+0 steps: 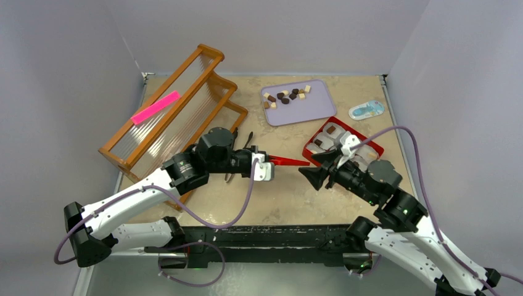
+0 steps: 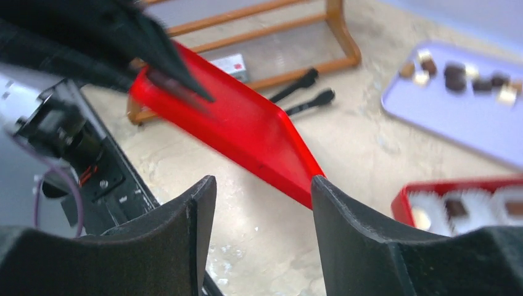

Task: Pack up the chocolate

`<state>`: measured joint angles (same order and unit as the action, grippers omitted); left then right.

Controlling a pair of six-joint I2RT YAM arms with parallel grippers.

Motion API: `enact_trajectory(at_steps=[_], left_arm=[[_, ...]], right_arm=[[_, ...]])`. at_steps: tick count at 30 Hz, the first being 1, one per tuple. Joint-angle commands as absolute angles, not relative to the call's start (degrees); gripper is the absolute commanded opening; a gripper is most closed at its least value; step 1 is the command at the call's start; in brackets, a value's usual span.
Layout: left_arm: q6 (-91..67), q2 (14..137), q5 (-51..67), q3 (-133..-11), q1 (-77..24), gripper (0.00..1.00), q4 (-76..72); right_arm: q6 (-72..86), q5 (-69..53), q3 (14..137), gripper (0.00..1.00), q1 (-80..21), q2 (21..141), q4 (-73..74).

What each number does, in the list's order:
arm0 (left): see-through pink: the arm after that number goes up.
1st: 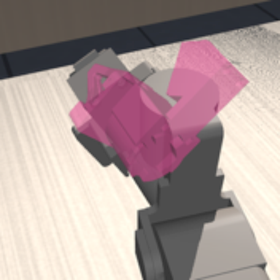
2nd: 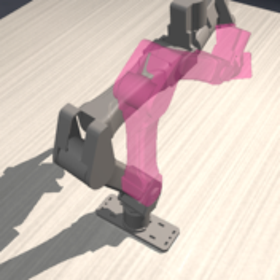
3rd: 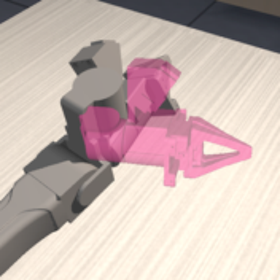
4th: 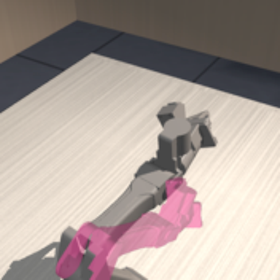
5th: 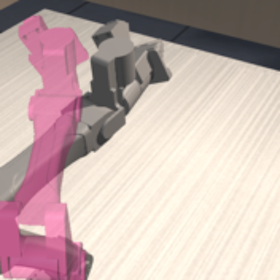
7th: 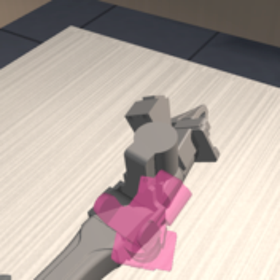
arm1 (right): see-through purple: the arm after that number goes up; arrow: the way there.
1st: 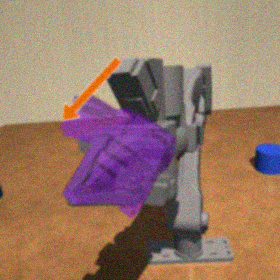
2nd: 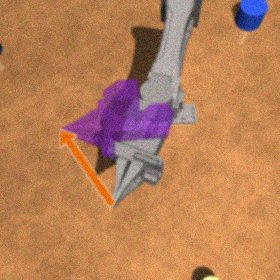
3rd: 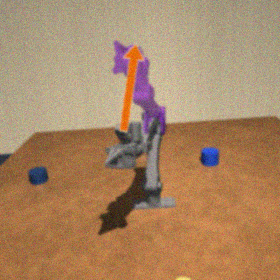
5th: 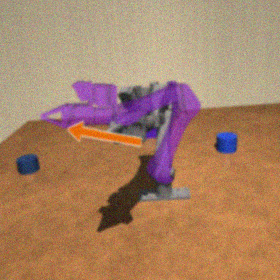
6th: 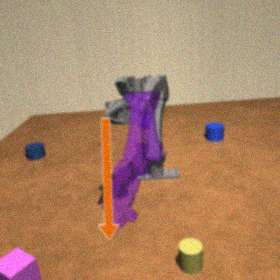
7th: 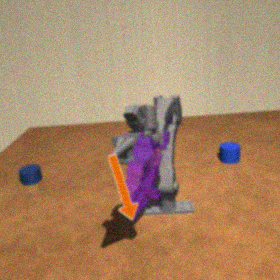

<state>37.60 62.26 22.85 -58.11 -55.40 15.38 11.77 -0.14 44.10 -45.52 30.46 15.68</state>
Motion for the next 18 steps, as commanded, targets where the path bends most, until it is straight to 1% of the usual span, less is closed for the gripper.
enact_trajectory(at_steps=[1,3,5,8,11,13,14,16,18], left_arm=[[33.0,61.2,31.9,-65.0,-54.0,0.00,18.1],[32.5,61.6,34.2,-66.6,-54.0,0.00,19.6],[32.4,61.8,36.3,-67.7,-54.0,0.01,20.5],[32.4,62.0,37.9,-68.3,-54.0,0.00,20.8],[32.3,62.1,38.6,-68.6,-54.0,0.00,21.2],[32.2,62.3,39.5,-68.8,-54.0,0.00,21.4],[31.9,62.6,39.6,-68.8,-54.0,0.00,21.2],[30.1,63.0,39.3,-68.3,-54.0,0.00,19.8],[28.8,63.0,39.6,-67.4,-54.0,0.00,18.0]], right_arm=[[-8.4,-17.1,48.9,0.65,-45.5,28.6,13.4],[-12.4,-23.5,51.2,0.71,-45.5,29.9,17.2],[-15.0,-27.2,52.3,0.77,-45.5,31.5,17.9],[-15.5,-28.1,53.0,0.80,-45.5,34.7,16.2],[-16.2,-28.0,55.2,0.79,-45.5,39.3,16.7],[-16.7,-28.9,56.2,0.77,-45.5,42.4,17.3],[-16.6,-29.1,56.7,0.74,-45.5,43.8,17.6],[-16.0,-28.8,57.9,0.63,-45.5,46.4,18.6],[-14.4,-27.4,58.0,0.49,-45.5,47.5,17.8]])
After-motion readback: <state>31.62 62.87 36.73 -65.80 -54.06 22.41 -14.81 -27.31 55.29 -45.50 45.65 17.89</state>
